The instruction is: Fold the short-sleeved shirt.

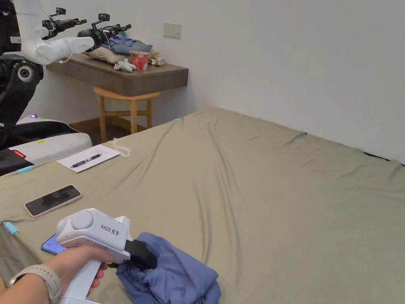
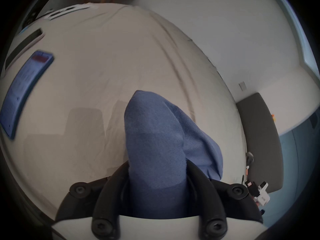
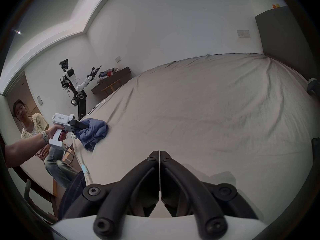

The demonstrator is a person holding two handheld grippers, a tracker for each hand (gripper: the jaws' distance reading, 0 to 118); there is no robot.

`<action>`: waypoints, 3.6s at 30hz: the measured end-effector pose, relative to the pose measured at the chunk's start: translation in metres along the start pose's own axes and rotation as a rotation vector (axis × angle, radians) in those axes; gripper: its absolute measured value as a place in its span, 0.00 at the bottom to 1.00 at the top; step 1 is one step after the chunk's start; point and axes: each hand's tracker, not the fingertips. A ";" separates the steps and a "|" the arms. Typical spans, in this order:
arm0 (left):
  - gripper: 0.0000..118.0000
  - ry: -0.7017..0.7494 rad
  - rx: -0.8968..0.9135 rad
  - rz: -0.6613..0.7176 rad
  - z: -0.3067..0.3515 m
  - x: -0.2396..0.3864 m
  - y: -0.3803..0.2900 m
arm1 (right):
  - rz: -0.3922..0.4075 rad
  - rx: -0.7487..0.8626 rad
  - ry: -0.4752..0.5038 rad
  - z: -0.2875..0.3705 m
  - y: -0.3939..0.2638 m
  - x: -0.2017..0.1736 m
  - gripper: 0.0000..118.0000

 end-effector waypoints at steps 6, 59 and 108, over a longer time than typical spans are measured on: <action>0.70 0.098 0.125 -0.045 0.044 0.031 -0.002 | -0.004 -0.025 -0.060 0.007 0.003 0.008 0.01; 0.00 0.122 0.805 -0.924 0.070 0.367 -0.156 | 0.338 0.512 -0.542 0.139 0.152 -0.053 0.06; 0.99 0.107 0.785 -0.842 0.053 0.364 -0.152 | 0.033 0.557 -0.361 0.160 0.164 -0.083 1.00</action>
